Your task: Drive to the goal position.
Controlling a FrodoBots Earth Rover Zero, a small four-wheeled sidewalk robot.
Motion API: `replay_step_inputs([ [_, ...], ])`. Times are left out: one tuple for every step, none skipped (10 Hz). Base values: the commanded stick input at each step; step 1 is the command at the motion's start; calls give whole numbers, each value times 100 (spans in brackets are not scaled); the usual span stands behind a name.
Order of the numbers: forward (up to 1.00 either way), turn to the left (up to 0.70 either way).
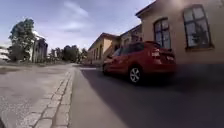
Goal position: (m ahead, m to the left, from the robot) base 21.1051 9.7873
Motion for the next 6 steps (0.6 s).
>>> replay_step_inputs([
  [85,0],
  [79,0],
  [72,0],
  [70,0],
  [70,0],
  [70,0],
])
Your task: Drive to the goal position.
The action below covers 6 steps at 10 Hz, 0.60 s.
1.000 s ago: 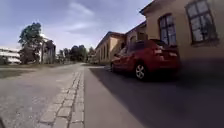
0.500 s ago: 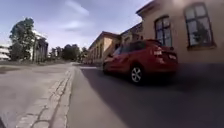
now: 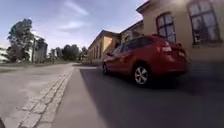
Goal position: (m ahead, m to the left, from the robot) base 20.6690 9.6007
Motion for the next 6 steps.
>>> replay_step_inputs([
  [70,0],
  [70,0],
  [70,0],
  [70,0],
  [70,0],
  [70,18],
])
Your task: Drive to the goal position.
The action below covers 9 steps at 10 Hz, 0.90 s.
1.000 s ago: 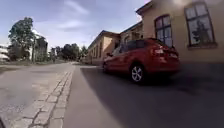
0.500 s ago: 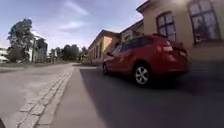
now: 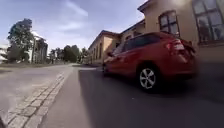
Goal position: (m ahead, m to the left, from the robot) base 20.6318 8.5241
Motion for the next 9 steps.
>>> replay_step_inputs([
  [70,35],
  [70,31],
  [70,6],
  [70,9],
  [70,21],
  [70,32],
  [70,31],
  [70,16],
  [70,0],
])
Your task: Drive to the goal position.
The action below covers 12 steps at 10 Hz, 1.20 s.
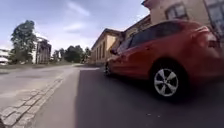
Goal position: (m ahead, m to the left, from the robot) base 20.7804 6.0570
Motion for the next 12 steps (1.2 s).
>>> replay_step_inputs([
  [70,0],
  [70,0],
  [70,5],
  [70,17],
  [70,30],
  [70,35],
  [70,35],
  [70,35],
  [70,35],
  [70,35],
  [70,35],
  [70,35],
])
